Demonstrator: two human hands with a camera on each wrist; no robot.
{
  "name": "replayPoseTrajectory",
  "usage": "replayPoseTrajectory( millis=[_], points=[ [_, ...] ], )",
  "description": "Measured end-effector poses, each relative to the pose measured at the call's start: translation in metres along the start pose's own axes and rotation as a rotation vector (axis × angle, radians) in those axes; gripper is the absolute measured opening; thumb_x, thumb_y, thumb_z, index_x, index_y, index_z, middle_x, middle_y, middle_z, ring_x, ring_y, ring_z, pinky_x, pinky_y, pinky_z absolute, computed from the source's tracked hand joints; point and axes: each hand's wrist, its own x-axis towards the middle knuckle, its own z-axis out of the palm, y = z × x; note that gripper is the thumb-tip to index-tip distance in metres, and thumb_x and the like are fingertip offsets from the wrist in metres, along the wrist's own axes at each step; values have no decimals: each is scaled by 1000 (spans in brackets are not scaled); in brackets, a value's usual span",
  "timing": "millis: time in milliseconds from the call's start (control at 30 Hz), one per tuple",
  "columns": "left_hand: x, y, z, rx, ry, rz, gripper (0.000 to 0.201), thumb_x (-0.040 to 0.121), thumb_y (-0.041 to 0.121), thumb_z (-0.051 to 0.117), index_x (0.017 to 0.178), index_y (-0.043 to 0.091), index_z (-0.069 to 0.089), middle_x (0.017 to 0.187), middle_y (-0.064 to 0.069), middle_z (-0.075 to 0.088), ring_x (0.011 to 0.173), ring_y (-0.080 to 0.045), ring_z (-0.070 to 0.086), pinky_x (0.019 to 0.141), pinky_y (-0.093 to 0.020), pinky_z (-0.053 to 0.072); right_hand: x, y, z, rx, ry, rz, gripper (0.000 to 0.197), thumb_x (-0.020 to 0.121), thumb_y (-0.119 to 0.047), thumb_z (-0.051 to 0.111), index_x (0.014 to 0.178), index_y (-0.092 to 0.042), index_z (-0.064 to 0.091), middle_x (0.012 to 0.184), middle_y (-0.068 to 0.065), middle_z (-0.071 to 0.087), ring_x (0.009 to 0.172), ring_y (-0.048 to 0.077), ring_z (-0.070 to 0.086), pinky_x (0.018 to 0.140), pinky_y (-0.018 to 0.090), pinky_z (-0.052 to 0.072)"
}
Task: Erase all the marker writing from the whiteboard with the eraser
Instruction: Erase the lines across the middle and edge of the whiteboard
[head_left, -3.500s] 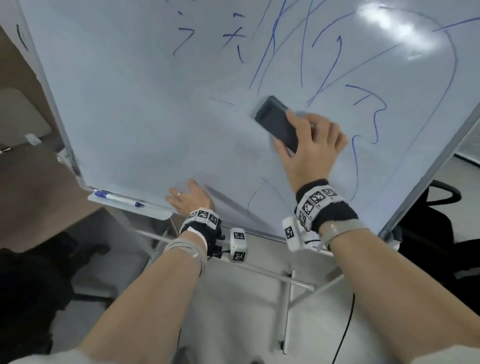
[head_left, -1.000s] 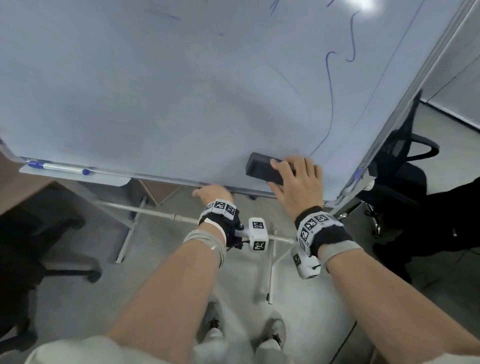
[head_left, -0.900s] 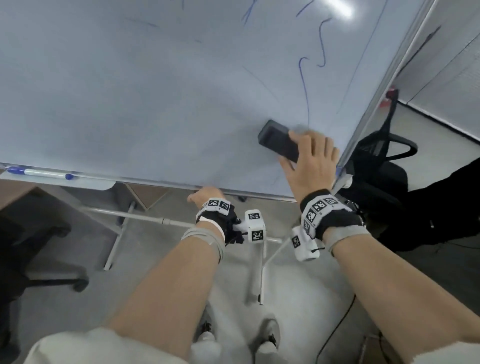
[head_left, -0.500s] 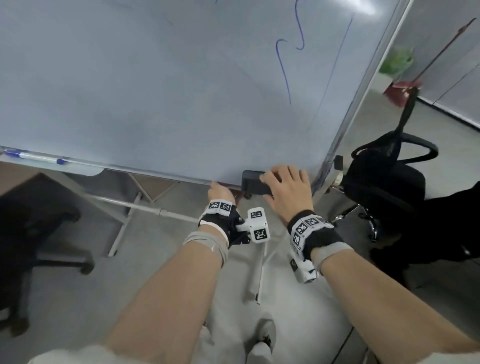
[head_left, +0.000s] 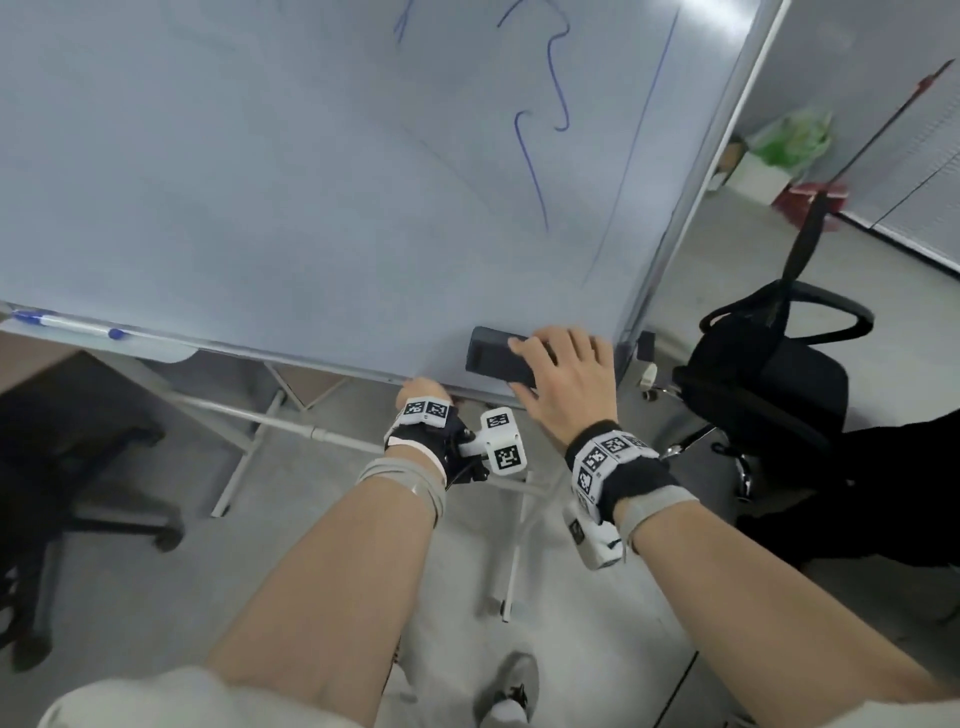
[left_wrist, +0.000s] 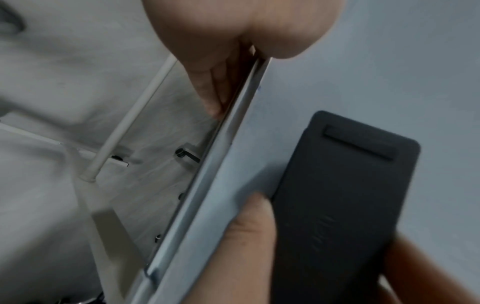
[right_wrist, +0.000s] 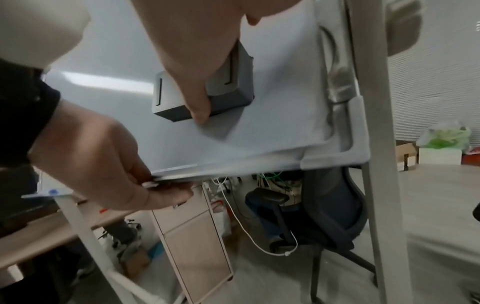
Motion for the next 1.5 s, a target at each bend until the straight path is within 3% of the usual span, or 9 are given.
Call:
replayPoseTrajectory(
  millis=[100, 233, 300, 400, 667, 933, 1133, 1367, 1500],
  points=[
    [-27, 14, 6, 210, -21, 52, 23, 84, 22, 69, 99, 4, 69, 100, -12, 65, 105, -28, 65, 95, -37, 53, 23, 13, -31, 4, 104, 35, 48, 72, -33, 81, 116, -24, 64, 112, 2, 61, 97, 26, 52, 87, 42, 34],
    [-61, 51, 12, -153, 249, 130, 52, 100, 23, 40, 143, -6, 38, 151, -24, 35, 140, -38, 35, 117, -49, 30, 71, 46, -87, -35, 243, 73, 48, 76, -34, 76, 121, -25, 63, 115, 1, 61, 102, 26, 49, 88, 42, 34],
    [-86, 84, 6, -308, 433, 132, 52, 100, 18, 37, 148, -2, 29, 158, -17, 25, 145, -31, 26, 119, -40, 18, 94, 63, -113, -54, 301, 119, 48, 77, -34, 73, 123, -26, 62, 117, 1, 60, 104, 28, 50, 89, 42, 35],
    [-99, 114, -2, -382, 501, 241, 62, 98, 20, 42, 153, 4, 21, 162, -14, 16, 148, -30, 21, 121, -38, 14, 114, 73, -129, -45, 352, 183, 45, 79, -35, 70, 122, -26, 61, 117, 2, 60, 105, 30, 51, 89, 42, 35],
    [-64, 100, -18, -326, 473, 298, 65, 100, 30, 41, 155, 4, 17, 163, -15, 9, 150, -29, 16, 122, -38, 12, 56, 40, -57, 22, 87, -50, 53, 64, -31, 88, 112, -26, 65, 104, 1, 61, 94, 27, 53, 84, 41, 36],
    [-70, 113, -28, -368, 417, 284, 62, 101, 30, 39, 155, 6, 19, 164, -14, 8, 150, -29, 16, 122, -38, 10, 132, 54, -105, 84, 460, 306, 45, 80, -42, 67, 118, -18, 60, 114, 7, 59, 100, 30, 50, 87, 41, 38],
    [-59, 116, -38, -331, 416, 338, 70, 100, 40, 40, 157, 9, 13, 165, -11, 4, 149, -34, 18, 122, -43, 13, 99, 10, -46, 13, 111, -59, 51, 68, -36, 86, 112, -24, 64, 106, 3, 59, 95, 25, 50, 86, 39, 34],
    [-45, 130, -52, -445, 425, 339, 100, 82, 75, 47, 157, 29, -1, 165, -3, -11, 152, -29, 1, 124, -45, 3, 153, 29, -86, 122, 507, 253, 44, 78, -38, 73, 116, -17, 63, 114, 6, 60, 100, 28, 50, 86, 40, 38],
    [-39, 134, -50, -415, 395, 309, 100, 80, 78, 44, 157, 31, 0, 165, -3, -9, 152, -30, -1, 124, -47, 2, 125, 5, -48, 97, 262, 80, 51, 70, -32, 82, 115, -21, 62, 111, 7, 59, 96, 29, 51, 83, 41, 38]
  ],
)
